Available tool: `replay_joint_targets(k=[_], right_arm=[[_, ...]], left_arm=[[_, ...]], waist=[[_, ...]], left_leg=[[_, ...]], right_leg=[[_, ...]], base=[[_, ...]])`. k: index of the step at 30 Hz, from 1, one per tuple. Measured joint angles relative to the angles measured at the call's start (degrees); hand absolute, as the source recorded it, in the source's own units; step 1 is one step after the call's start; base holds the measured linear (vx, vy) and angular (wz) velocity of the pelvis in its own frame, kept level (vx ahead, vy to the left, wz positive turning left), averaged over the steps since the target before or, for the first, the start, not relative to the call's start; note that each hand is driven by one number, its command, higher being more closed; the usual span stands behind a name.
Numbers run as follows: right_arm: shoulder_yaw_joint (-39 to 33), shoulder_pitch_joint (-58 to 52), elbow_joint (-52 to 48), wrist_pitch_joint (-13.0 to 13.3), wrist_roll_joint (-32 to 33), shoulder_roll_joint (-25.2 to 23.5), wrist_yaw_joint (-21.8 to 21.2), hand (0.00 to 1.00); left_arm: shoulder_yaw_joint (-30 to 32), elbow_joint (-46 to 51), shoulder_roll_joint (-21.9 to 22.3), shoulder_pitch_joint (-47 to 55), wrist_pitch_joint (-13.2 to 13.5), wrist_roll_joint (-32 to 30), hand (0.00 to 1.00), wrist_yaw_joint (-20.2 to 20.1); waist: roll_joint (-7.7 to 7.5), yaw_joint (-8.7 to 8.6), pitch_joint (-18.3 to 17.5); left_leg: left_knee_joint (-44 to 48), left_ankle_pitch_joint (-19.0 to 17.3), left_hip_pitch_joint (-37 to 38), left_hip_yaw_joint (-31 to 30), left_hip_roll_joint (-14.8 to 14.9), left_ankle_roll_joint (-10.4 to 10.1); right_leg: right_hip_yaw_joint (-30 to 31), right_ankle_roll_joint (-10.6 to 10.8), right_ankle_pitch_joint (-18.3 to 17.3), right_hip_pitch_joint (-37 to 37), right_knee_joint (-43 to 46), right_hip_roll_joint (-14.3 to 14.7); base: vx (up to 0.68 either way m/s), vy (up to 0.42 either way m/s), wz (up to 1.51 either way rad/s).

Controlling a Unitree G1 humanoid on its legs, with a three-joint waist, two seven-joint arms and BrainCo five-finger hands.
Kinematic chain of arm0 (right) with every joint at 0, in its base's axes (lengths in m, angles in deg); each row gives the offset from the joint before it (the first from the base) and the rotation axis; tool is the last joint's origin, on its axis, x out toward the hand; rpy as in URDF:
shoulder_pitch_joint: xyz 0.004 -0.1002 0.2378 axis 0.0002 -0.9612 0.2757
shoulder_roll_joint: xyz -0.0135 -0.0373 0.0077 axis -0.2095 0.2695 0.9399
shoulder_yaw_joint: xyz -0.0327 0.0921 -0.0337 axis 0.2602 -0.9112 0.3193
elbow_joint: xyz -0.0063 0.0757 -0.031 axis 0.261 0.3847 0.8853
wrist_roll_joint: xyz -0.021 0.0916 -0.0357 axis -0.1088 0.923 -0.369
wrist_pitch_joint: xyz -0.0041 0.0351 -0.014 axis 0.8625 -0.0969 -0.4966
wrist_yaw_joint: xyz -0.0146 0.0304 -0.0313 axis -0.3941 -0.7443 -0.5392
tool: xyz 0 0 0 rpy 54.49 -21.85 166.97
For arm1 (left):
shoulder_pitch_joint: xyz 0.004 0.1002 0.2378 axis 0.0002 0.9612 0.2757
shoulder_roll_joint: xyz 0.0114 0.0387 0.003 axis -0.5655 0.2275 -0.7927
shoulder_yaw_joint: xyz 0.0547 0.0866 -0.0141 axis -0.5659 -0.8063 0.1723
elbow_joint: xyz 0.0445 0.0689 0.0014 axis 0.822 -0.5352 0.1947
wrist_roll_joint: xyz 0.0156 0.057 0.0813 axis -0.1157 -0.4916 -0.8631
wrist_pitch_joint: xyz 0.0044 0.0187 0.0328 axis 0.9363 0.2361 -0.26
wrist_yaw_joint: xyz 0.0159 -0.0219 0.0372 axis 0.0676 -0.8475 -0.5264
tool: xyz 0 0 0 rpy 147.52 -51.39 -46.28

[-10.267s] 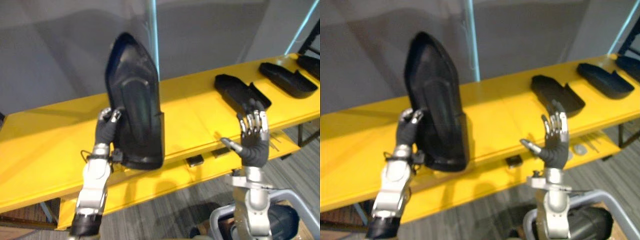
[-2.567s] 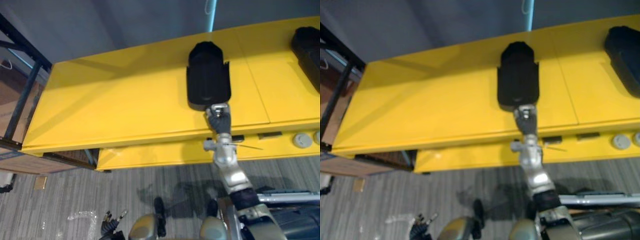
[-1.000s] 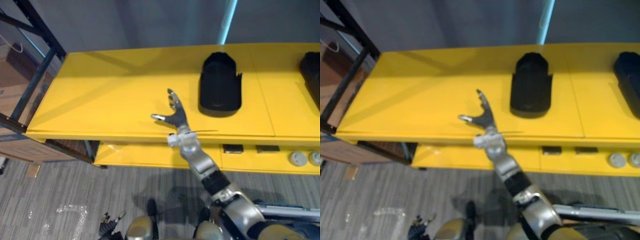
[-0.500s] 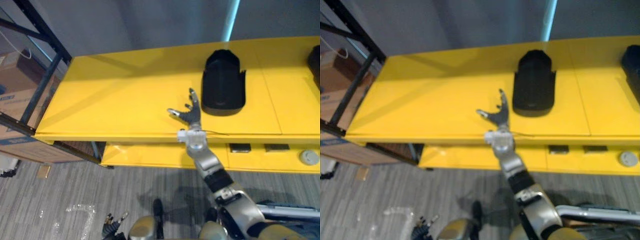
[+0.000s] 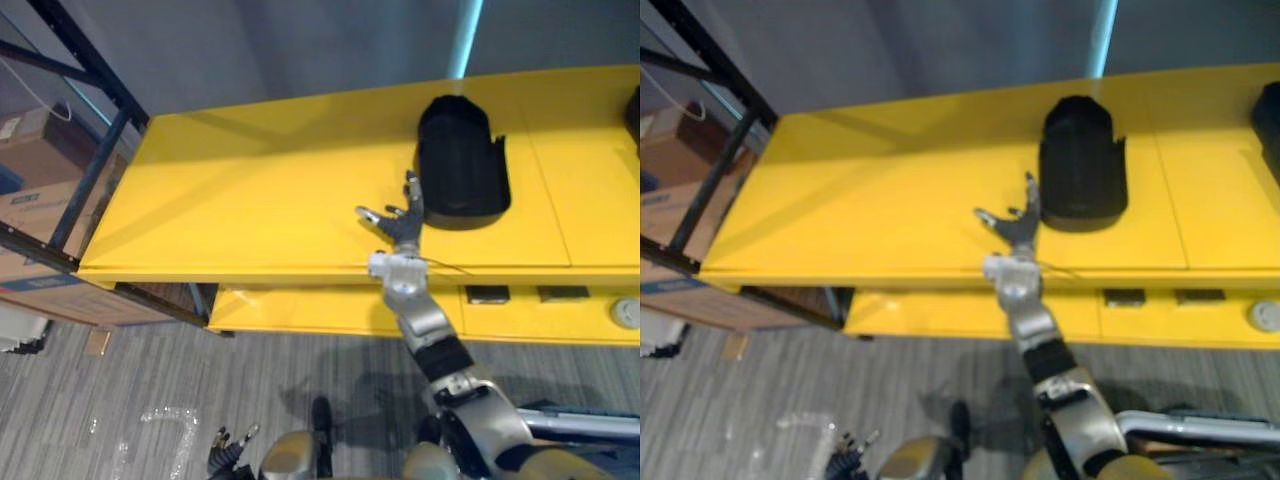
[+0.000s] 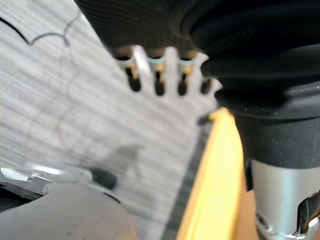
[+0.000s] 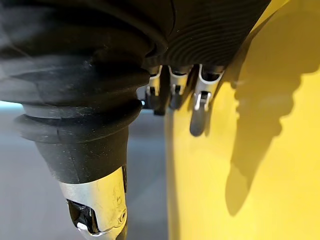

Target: Walk over and take plastic housings, then place them on the shelf

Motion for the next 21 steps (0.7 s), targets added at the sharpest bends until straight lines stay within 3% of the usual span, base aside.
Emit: replay_joint_targets(k=[8, 16, 21], right_arm=[[0.2, 0.0, 0.1, 0.7, 0.0, 0.3, -1.9, 0.0], [3.1, -0.2, 0.2, 5.8, 0.5, 0.9, -9.8, 0.0], [9.3, -6.2, -10.6, 8.3, 1.0, 1.0, -15.1, 0.0]], left_arm=[[0.0, 0.0, 0.1, 0.0, 0.0, 0.0, 0.0, -0.4], [0.0, 0.0, 0.1, 0.0, 0.0, -0.1, 0.0, -0.4], [1.2, -0.1, 0.0, 0.1, 0.0, -0.6, 0.0, -0.2]], waist=[[0.14, 0.01, 0.1], [0.13, -0.01, 0.1], [-1.05, -0.13, -0.7]], left_leg=[[0.0, 0.0, 0.2, 0.0, 0.1, 0.0], [-0.2, 0.0, 0.7, 0.0, 0.2, 0.0], [-1.1, 0.0, 1.2, 0.1, 0.5, -0.1]], right_leg=[[0.0, 0.0, -0.4, 0.0, 0.6, -0.1], [-0.1, 0.0, -0.4, 0.3, 0.7, 0.0], [-0.4, 0.0, -0.3, 1.2, -0.7, 0.6]], base=[[0.0, 0.0, 0.0], [0.0, 0.0, 0.0], [0.0, 0.0, 0.01]])
